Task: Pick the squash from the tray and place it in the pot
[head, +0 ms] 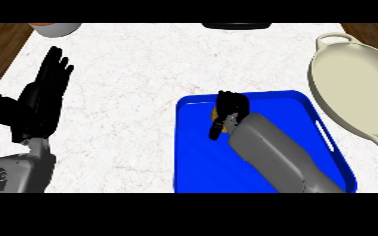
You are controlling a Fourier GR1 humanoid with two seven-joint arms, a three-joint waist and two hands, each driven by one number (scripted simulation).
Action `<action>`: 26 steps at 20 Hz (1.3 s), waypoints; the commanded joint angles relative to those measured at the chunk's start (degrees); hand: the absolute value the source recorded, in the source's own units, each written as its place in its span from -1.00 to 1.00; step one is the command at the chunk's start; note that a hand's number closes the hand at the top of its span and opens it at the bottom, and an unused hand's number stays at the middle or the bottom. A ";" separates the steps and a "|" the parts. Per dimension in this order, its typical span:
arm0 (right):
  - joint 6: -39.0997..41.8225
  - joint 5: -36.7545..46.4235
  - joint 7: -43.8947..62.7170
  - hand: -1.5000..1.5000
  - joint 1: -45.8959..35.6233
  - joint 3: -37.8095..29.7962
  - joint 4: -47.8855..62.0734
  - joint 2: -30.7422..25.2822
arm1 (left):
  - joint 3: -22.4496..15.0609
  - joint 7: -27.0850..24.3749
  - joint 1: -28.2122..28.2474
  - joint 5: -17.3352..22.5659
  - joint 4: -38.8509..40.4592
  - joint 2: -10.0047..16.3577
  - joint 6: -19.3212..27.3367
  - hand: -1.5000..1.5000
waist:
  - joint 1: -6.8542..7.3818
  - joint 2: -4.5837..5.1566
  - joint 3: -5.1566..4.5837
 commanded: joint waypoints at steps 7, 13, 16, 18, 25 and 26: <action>-7.07 4.67 -19.35 1.00 12.81 6.68 -28.03 -4.31 | 0.84 -0.79 3.09 -0.53 -1.36 -1.06 0.95 0.00 | -3.05 -0.19 0.57; -14.05 9.42 -21.37 1.00 25.17 4.66 -48.60 -17.39 | -0.05 0.24 2.55 -2.15 -2.38 -0.93 1.36 0.00 | -2.33 0.59 0.43; -23.51 14.04 -19.50 1.00 26.95 0.67 -54.06 -15.37 | 3.62 0.95 0.47 0.29 -0.03 1.42 0.06 0.00 | -3.34 0.49 0.46; -23.69 13.45 -18.26 1.00 27.32 -5.45 -61.22 -19.59 | 2.90 0.16 2.12 0.04 -1.13 0.90 -0.18 0.00 | -3.55 0.31 0.42; -30.89 18.33 -17.13 1.00 35.15 -18.08 -72.91 -23.63 | 3.12 -0.47 -0.57 0.31 1.40 0.41 -0.94 0.00 | -2.02 1.02 0.41; -31.76 16.45 -17.99 1.00 36.36 -22.60 -73.60 -25.05 | 2.69 -2.07 3.63 0.20 -0.50 0.04 -1.55 0.00 | -1.67 0.95 0.43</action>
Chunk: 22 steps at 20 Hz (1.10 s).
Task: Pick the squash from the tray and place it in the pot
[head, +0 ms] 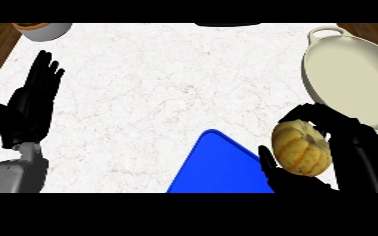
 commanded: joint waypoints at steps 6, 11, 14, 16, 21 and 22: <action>-0.67 -14.23 -7.08 1.00 6.41 -26.90 -0.24 -5.59 | 1.87 0.64 -2.99 1.20 1.50 1.41 -2.56 0.00 | 1.75 0.52 0.02; 0.11 -19.07 -17.30 1.00 7.36 -33.07 7.94 -2.65 | 0.42 3.11 -2.35 -0.36 -2.16 -0.14 -1.54 0.00 | 2.32 0.46 0.01; 4.03 -24.56 -19.86 1.00 3.27 -39.13 16.72 -5.69 | -2.52 4.16 0.49 -3.29 -5.27 -2.38 0.81 0.00 | 2.70 0.45 0.02; 4.16 -26.79 -24.52 1.00 -0.14 -39.49 23.95 -4.58 | -0.61 -0.66 0.90 -0.91 -1.75 -2.21 -2.35 0.00 | 2.82 0.61 0.00; 3.01 -27.23 -34.41 1.00 -4.26 -42.31 36.79 -2.68 | 1.15 -1.04 0.91 -0.26 -0.93 -1.32 -4.00 0.00 | 2.85 0.60 -0.02; 1.50 -20.56 -36.01 1.00 -4.41 -41.64 40.34 -6.28 | -1.57 1.90 0.22 -2.41 -3.58 -2.35 -1.86 0.00 | 3.23 0.69 0.02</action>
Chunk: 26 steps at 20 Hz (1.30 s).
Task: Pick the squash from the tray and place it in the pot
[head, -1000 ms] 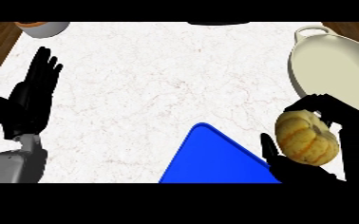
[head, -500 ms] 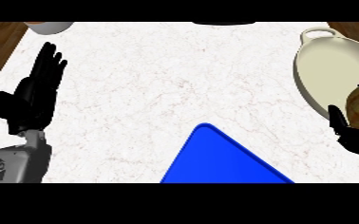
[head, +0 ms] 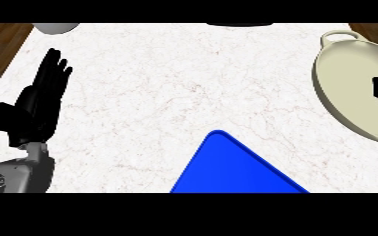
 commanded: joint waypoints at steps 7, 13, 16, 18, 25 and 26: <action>-11.45 21.99 -8.29 1.00 -8.83 2.82 26.35 -5.18 | 2.00 4.92 -7.89 1.03 2.56 2.11 -0.56 0.00 | 1.12 0.51 0.04; -14.89 21.90 -21.64 1.00 -18.62 1.44 50.76 -4.30 | -0.80 -0.76 -4.24 -1.91 3.03 -1.93 0.55 0.00 | 1.17 0.56 0.06; -13.24 19.26 -21.37 1.00 -22.66 0.10 58.04 -1.28 | -3.16 0.37 -3.80 -3.30 2.62 -3.86 1.69 0.00 | 1.62 0.70 0.11; -10.78 16.25 -24.24 -1.00 -21.96 -2.47 62.59 -1.87 | -0.88 1.01 -4.60 -2.46 2.34 -1.39 0.66 0.00 | 1.69 0.80 0.18; -0.06 7.99 -36.19 -1.00 -26.88 -7.02 69.73 0.11 | -0.57 -0.56 -2.14 -1.26 2.12 -1.74 -1.05 0.00 | 1.66 0.54 0.18; 2.30 6.08 -38.58 -1.00 -27.20 -8.50 70.10 -0.70 | 0.48 -1.50 -2.71 -0.85 3.03 -0.76 -1.81 0.00 | 1.44 0.58 0.18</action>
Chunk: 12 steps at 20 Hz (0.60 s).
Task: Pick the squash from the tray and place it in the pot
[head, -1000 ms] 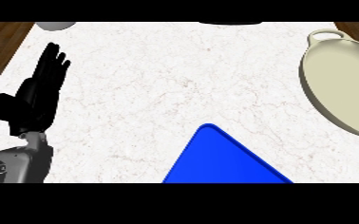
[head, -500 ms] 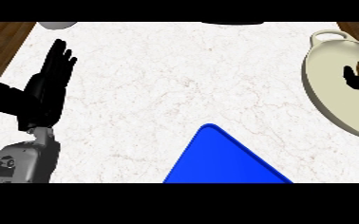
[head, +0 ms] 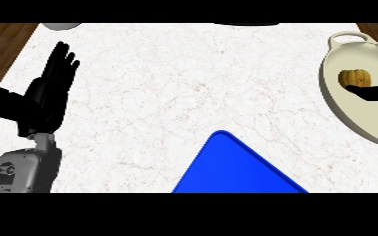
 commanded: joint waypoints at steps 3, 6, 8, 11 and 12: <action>7.58 -10.66 -10.10 -1.00 -2.68 -8.87 4.45 -0.44 | 0.66 -0.51 1.03 0.64 -0.36 -0.01 -0.57 0.00 | -0.47 -0.15 0.01; 9.52 -14.05 -10.12 -1.00 -5.07 -12.16 7.23 -1.16 | 0.30 1.97 -2.17 -0.21 0.71 0.14 0.27 0.00 | -0.66 -0.11 -0.01; 15.15 -16.36 -11.39 -1.00 -2.98 -14.93 10.21 -6.85 | 1.79 0.15 -0.15 0.61 0.31 1.15 -0.86 0.00 | -0.64 -0.06 0.00; 18.28 -18.05 -13.83 -1.00 -1.79 -17.04 13.48 -10.29 | 1.65 -1.14 2.35 1.27 -1.09 0.54 -1.72 0.00 | -0.21 0.02 0.02; 18.58 -17.90 -13.35 -1.00 -2.72 -16.92 14.32 -11.24 | 1.61 0.59 -0.12 0.29 -0.83 0.30 -0.06 0.00 | -0.36 -0.01 0.01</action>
